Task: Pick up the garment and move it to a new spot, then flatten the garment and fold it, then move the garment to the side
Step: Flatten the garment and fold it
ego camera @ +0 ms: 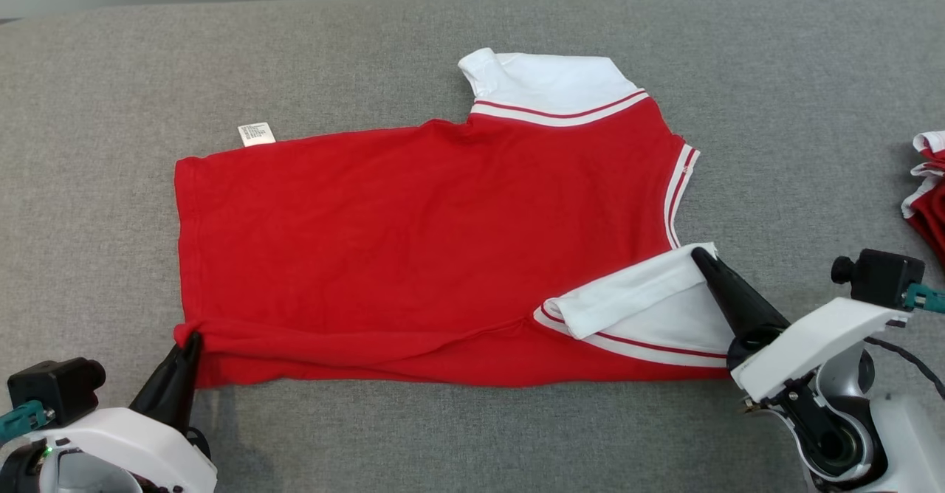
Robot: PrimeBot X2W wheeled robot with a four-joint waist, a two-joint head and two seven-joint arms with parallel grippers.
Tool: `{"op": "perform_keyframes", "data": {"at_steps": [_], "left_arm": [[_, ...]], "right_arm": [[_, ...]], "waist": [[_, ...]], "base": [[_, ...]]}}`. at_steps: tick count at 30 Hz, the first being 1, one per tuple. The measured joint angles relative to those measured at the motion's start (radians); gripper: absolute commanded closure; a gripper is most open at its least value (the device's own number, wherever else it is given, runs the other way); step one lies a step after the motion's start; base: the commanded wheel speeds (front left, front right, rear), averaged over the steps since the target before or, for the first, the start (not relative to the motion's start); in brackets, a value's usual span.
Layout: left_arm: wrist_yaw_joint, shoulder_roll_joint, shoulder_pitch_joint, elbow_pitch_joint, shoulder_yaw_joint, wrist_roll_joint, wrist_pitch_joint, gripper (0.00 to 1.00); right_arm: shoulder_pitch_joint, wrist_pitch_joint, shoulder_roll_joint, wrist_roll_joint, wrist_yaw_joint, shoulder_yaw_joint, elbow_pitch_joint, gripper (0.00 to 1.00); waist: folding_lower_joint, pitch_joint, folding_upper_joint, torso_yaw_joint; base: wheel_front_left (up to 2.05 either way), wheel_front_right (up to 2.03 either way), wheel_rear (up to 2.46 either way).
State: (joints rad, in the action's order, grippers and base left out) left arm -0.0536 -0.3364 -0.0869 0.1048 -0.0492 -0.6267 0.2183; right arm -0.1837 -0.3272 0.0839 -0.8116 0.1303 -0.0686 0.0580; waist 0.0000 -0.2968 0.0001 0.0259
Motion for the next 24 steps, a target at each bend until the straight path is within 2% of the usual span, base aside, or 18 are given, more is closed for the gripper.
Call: {"op": "perform_keyframes", "data": {"at_steps": [8, 10, 11, 12, 13, 14, 20, 24], "left_arm": [[0.013, 0.018, 0.047, -0.08, 0.003, -0.027, -0.029, 1.0], [0.019, 0.031, 0.057, -0.095, 0.001, -0.032, -0.042, 0.64], [0.022, 0.035, 0.062, -0.106, -0.003, -0.034, -0.044, 0.31], [0.026, 0.039, 0.069, -0.117, -0.004, -0.037, -0.054, 0.0], [0.028, 0.043, 0.077, -0.123, -0.005, -0.038, -0.063, 0.0], [0.033, 0.046, 0.083, -0.129, -0.007, -0.038, -0.073, 0.0], [0.033, 0.076, 0.103, -0.15, 0.005, -0.005, -0.211, 0.0], [0.012, 0.092, 0.129, -0.133, 0.014, 0.052, -0.322, 0.0]], "right_arm": [[-0.106, 0.121, 0.04, -0.058, 0.0, -0.078, 0.12, 1.0], [-0.118, 0.152, 0.049, -0.074, 0.0, -0.094, 0.134, 1.0], [-0.124, 0.165, 0.051, -0.08, 0.0, -0.103, 0.145, 1.0], [-0.129, 0.182, 0.054, -0.087, 0.0, -0.11, 0.151, 0.78], [-0.132, 0.2, 0.062, -0.087, 0.0, -0.123, 0.152, 0.58], [-0.136, 0.213, 0.072, -0.088, 0.0, -0.135, 0.156, 0.0], [-0.137, 0.362, 0.11, -0.09, 0.0, -0.173, 0.151, 0.0], [-0.137, 0.502, 0.139, -0.008, 0.0, -0.16, 0.131, 0.0]], "waist": [[0.0, -0.026, 0.0, 0.011], [0.0, -0.027, 0.0, 0.013], [0.0, -0.027, 0.0, 0.014], [0.0, -0.027, -0.0001, 0.015], [0.0, -0.026, 0.0, 0.016], [0.0, -0.025, 0.0, 0.017], [0.0, -0.008, 0.0, 0.016], [0.0, 0.008, 0.0, 0.019]], "base": [[0.0, 0.0, 0.0], [0.0, 0.0, 0.0], [0.0, 0.0, 0.0], [0.0, 0.0, 0.0], [0.0, 0.0, 0.0], [0.0, 0.0, 0.0], [0.0, 0.0, 0.0], [0.0, 0.0, 0.0]]}}
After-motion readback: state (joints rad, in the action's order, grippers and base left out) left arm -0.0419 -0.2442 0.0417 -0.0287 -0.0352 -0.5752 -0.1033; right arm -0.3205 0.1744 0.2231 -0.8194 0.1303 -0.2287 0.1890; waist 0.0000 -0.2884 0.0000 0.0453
